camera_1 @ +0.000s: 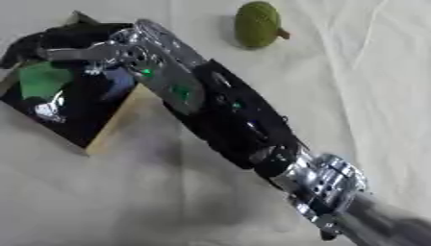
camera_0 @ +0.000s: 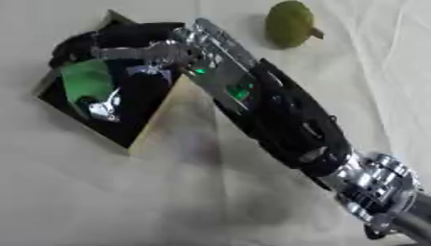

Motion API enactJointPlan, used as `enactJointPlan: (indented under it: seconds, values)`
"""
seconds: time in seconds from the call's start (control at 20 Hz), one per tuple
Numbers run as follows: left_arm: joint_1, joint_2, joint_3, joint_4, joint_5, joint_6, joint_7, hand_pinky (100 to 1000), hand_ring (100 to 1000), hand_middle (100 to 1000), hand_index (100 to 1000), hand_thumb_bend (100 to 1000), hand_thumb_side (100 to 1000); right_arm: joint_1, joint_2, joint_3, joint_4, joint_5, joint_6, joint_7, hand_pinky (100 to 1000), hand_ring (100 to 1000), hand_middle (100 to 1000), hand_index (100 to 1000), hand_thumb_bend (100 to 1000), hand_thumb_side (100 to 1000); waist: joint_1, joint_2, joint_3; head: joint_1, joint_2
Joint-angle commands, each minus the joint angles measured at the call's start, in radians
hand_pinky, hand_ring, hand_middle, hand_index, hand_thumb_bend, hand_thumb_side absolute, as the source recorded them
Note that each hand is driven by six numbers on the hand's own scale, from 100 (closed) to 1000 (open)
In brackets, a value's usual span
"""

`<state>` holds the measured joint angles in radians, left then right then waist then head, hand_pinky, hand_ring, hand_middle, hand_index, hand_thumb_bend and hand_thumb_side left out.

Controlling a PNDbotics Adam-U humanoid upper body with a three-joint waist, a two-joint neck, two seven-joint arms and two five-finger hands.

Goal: Pick up objects on the table and place them in the box.

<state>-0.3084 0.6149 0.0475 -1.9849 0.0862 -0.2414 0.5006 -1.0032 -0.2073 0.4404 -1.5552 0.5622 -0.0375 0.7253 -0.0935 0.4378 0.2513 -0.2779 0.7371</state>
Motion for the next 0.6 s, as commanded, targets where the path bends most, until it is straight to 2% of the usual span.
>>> enactJointPlan:
  seconds: [0.05,0.15,0.2,0.25,0.5,0.6]
  values:
    - [-0.003,0.02,0.013,-0.015,0.002,-0.005,0.007,768,800,773,809,285,753,-0.022,-0.029,-0.036,-0.083,-0.045,0.022,-0.017,995,1000,1000,1000,100,604,0.012,-0.041,-0.003,0.001,-0.009]
    - [-0.003,0.018,0.016,-0.015,0.002,-0.007,0.013,768,800,773,809,287,751,-0.025,-0.052,-0.063,-0.14,-0.087,0.049,-0.043,990,1000,1000,1000,100,633,0.014,-0.044,-0.006,0.002,-0.007]
    - [-0.002,0.019,0.017,-0.015,0.001,-0.008,0.016,768,800,773,809,299,752,-0.026,-0.067,-0.077,-0.166,-0.114,0.064,-0.057,981,1000,1000,1000,100,854,0.015,-0.046,-0.009,0.004,-0.006]
    - [0.0,0.019,0.018,-0.015,0.001,-0.008,0.018,768,800,773,809,288,750,-0.028,-0.084,-0.092,-0.191,-0.147,0.081,-0.074,979,1000,1000,1000,100,712,0.017,-0.048,-0.012,0.007,-0.006]
    - [0.009,0.021,0.019,-0.015,-0.001,-0.007,0.02,769,800,773,809,290,746,-0.032,-0.206,-0.166,-0.252,-0.34,0.193,-0.176,923,1000,940,927,100,699,0.023,-0.063,-0.033,0.034,0.005]
    - [0.013,0.023,0.02,-0.015,-0.003,-0.007,0.022,769,800,773,809,290,747,-0.028,-0.271,-0.193,-0.275,-0.417,0.222,-0.23,917,1000,927,916,100,693,0.025,-0.066,-0.041,0.048,0.006]
